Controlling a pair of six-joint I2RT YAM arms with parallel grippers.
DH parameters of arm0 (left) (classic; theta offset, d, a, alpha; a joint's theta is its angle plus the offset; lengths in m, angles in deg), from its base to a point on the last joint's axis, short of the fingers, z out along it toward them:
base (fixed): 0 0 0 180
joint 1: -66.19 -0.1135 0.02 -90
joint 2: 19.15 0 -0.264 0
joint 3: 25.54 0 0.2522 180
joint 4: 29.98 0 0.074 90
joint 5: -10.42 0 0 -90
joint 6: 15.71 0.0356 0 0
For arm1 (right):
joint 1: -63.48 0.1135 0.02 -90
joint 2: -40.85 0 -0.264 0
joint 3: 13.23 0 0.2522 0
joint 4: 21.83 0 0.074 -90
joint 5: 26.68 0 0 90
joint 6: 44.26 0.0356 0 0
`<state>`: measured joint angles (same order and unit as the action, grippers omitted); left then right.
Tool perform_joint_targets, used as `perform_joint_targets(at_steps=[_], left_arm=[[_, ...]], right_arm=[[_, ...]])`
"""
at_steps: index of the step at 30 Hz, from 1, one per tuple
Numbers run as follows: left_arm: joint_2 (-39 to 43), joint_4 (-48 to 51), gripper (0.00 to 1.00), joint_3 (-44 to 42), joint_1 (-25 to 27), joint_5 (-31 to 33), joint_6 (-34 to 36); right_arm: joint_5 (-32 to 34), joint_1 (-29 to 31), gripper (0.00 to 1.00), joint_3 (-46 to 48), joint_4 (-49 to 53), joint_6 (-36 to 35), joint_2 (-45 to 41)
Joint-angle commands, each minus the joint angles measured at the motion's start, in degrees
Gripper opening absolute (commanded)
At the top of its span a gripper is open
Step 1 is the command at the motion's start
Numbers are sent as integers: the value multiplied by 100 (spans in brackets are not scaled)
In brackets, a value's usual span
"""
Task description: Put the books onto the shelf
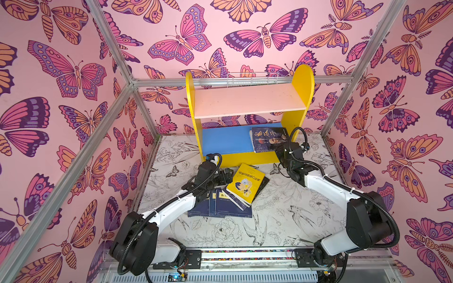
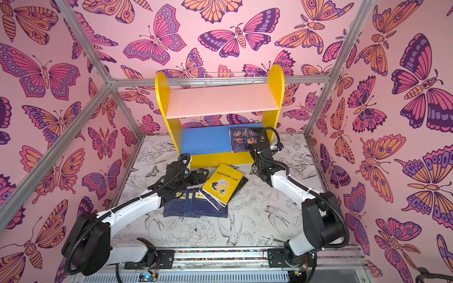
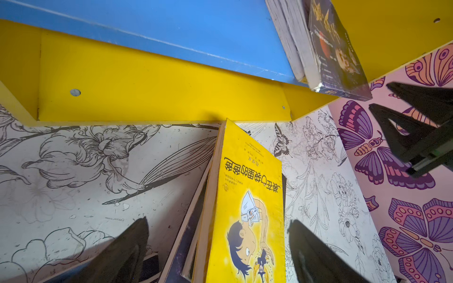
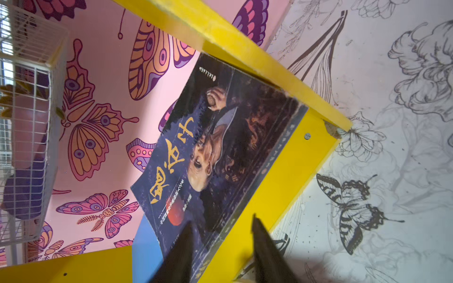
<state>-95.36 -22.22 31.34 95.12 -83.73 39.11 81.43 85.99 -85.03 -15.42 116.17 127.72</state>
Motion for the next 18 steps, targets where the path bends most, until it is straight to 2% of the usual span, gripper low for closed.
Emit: perform_joint_targets(at_steps=[1,5,13,18], left_arm=[[-41,20,91,-180,25,246,-169],[-153,20,91,-131,34,247,-199],[-149,54,91,-118,85,326,-165],[-167,82,91,-93,96,318,-149]], right_arm=[[-346,-7,11,-279,613,-551,-68],[-598,-9,0,-515,673,-618,201],[-865,-4,0,-1223,943,-659,848],[-935,-13,0,-1361,971,-595,976]])
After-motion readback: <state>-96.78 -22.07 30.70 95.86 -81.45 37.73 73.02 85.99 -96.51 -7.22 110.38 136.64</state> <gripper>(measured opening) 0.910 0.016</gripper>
